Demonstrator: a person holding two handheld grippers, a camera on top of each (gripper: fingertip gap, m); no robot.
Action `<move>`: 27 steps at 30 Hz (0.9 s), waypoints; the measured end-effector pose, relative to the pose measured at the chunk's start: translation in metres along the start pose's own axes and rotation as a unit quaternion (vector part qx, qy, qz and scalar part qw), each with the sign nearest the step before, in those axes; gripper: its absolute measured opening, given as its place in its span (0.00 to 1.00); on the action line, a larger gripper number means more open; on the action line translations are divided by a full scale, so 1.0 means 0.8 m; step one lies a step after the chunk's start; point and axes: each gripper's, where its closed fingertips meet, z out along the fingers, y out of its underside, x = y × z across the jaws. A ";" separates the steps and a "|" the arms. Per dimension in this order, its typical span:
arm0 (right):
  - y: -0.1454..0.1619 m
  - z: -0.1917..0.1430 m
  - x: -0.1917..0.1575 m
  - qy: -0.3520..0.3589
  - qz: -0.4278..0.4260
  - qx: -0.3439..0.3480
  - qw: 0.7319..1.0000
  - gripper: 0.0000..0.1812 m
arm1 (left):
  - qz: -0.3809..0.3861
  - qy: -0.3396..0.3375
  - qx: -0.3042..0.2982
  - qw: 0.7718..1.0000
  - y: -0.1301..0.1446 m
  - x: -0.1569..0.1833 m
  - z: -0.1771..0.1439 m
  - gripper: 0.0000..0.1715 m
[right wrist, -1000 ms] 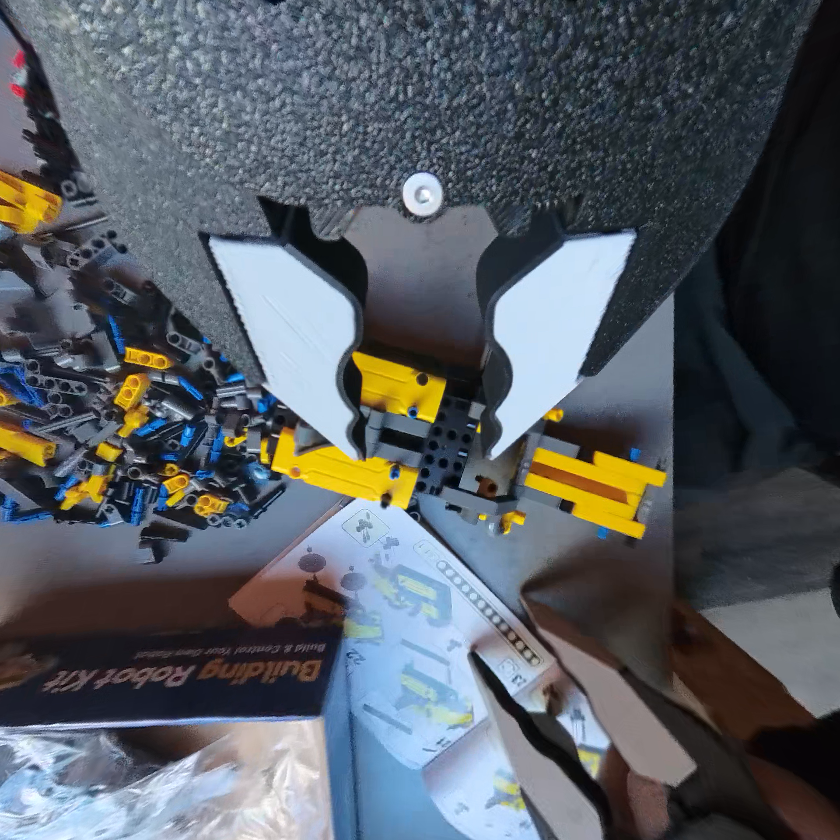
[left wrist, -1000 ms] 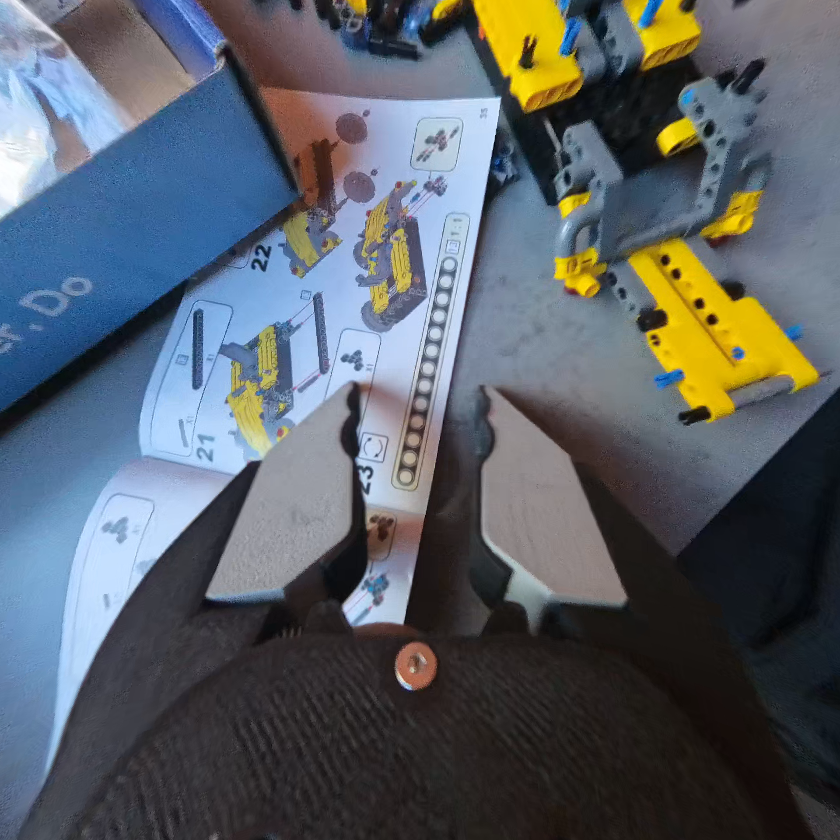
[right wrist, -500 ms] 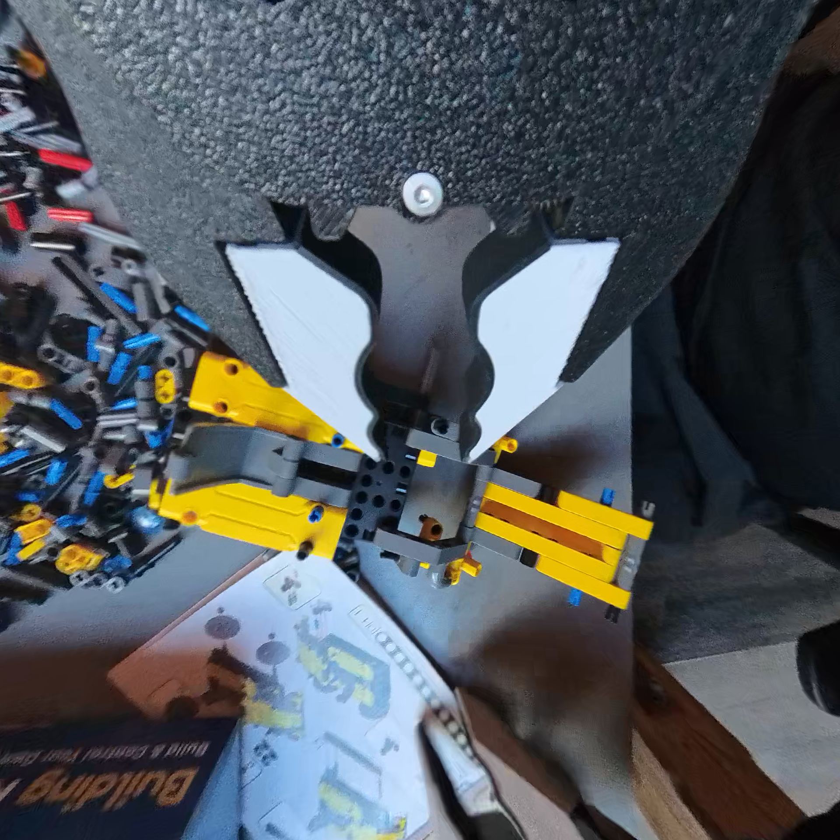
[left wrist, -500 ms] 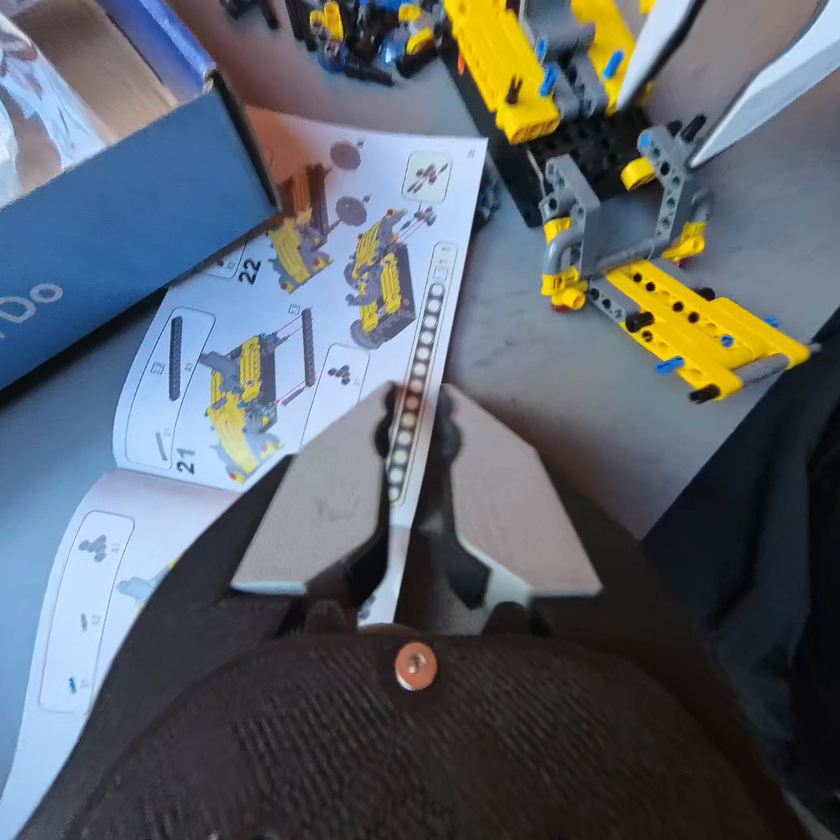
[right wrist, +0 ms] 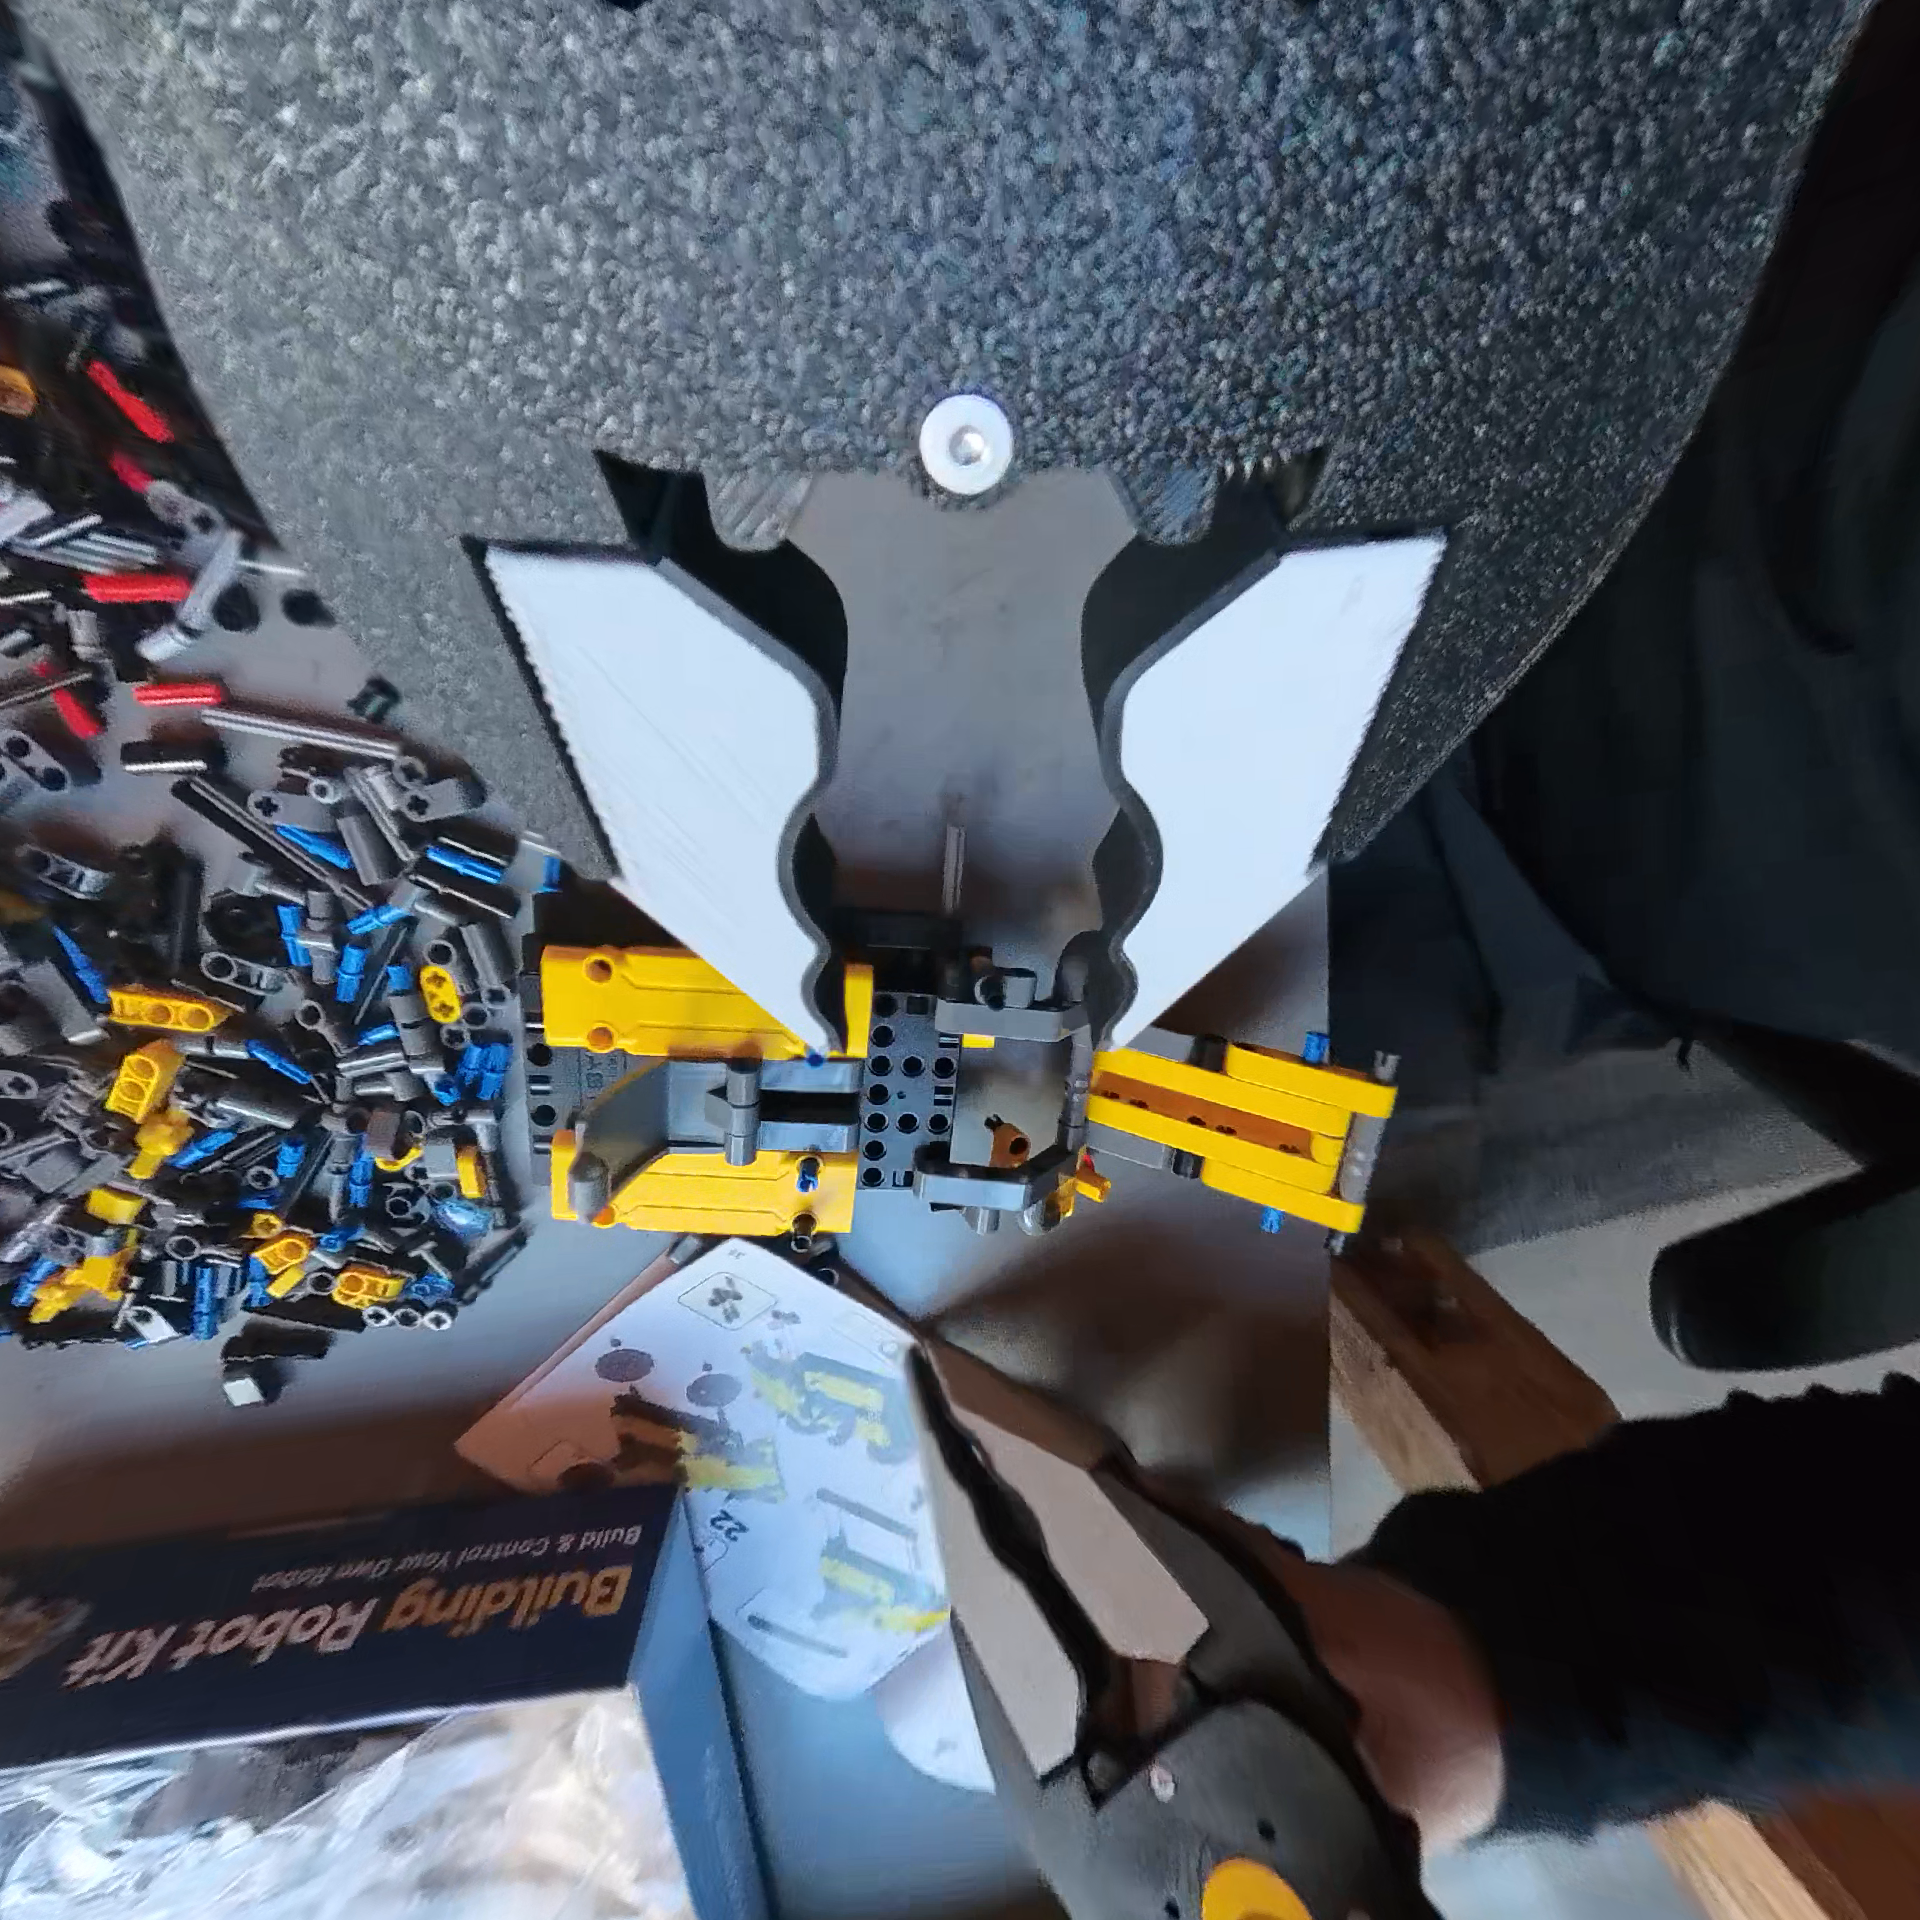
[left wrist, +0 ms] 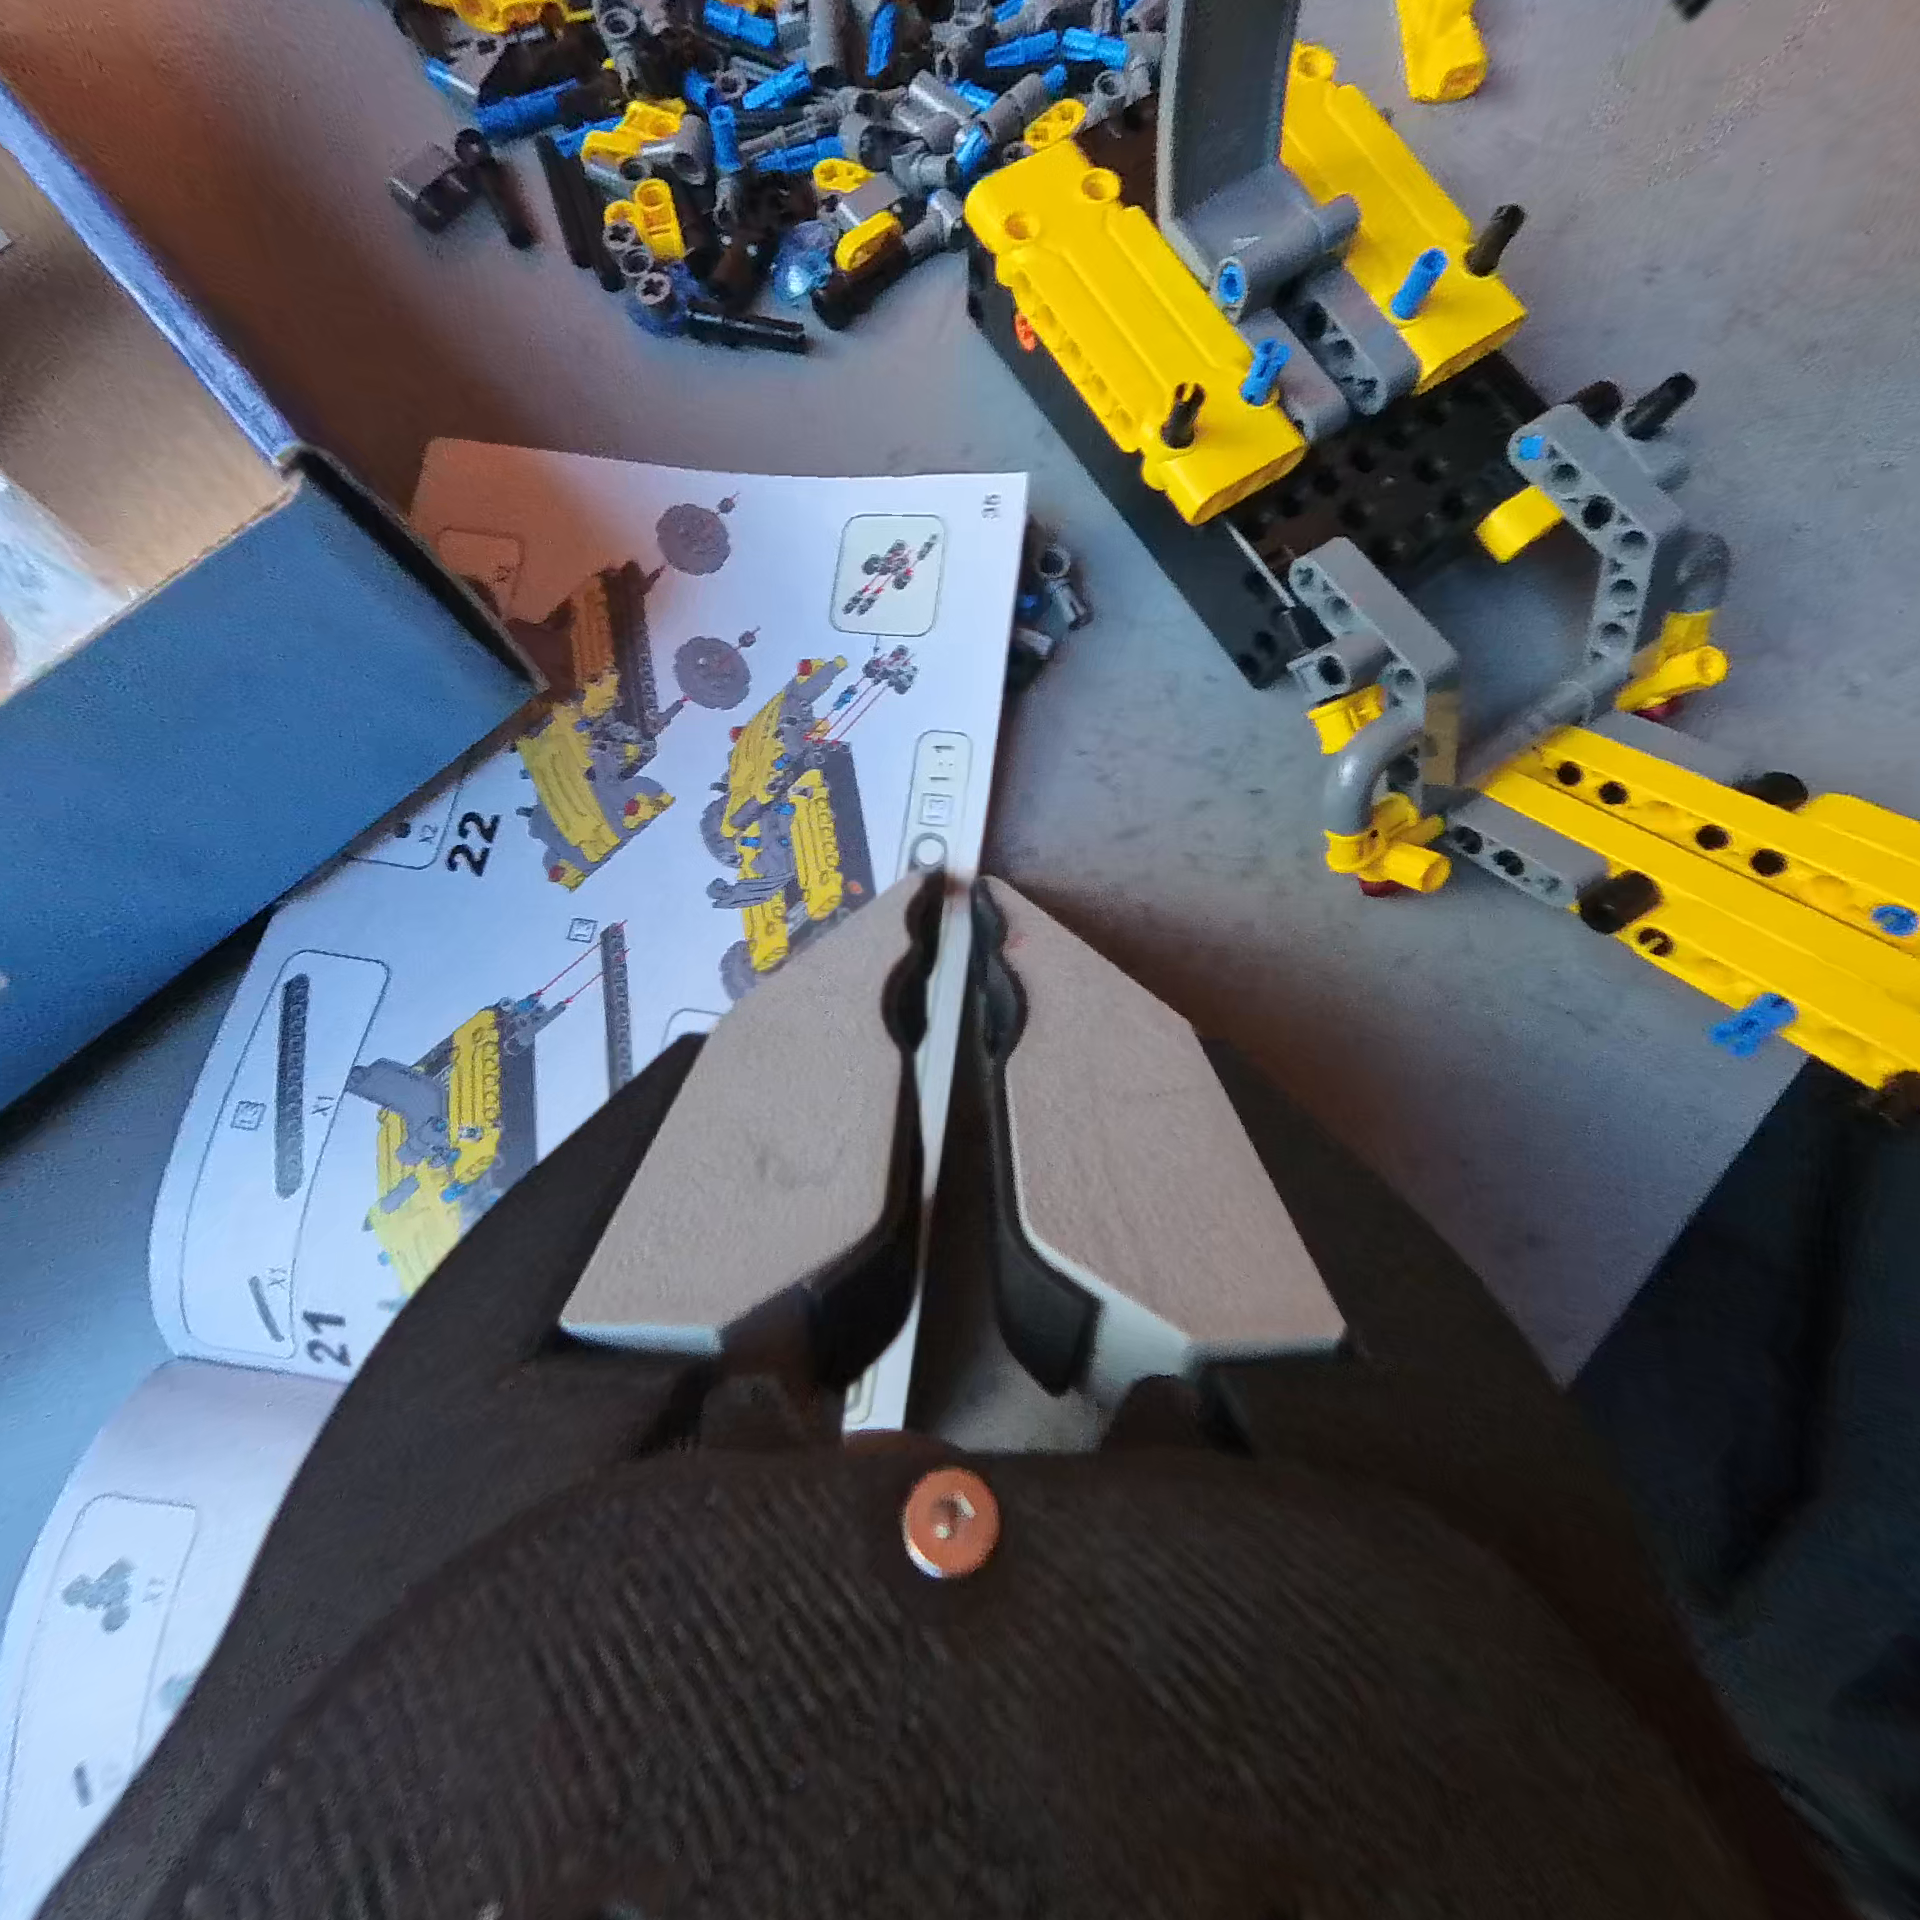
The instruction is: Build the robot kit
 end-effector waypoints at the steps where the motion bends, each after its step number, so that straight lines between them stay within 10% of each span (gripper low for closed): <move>1: 0.001 -0.001 -0.003 -0.004 0.005 0.014 1.000 0.25 | -0.001 0.001 0.003 1.000 0.000 0.001 0.000 0.00; 7: 0.010 0.003 -0.015 0.015 -0.011 0.065 0.998 0.24 | -0.040 0.030 0.058 0.997 -0.020 0.009 -0.012 0.00; 18: 0.010 -0.027 -0.012 0.068 -0.040 0.121 0.990 0.25 | -0.021 -0.025 0.137 0.990 -0.028 0.027 -0.042 0.42; 27: 0.017 -0.030 -0.012 0.089 -0.043 0.108 0.989 0.28 | -0.008 -0.025 0.132 0.991 -0.024 0.053 -0.057 0.47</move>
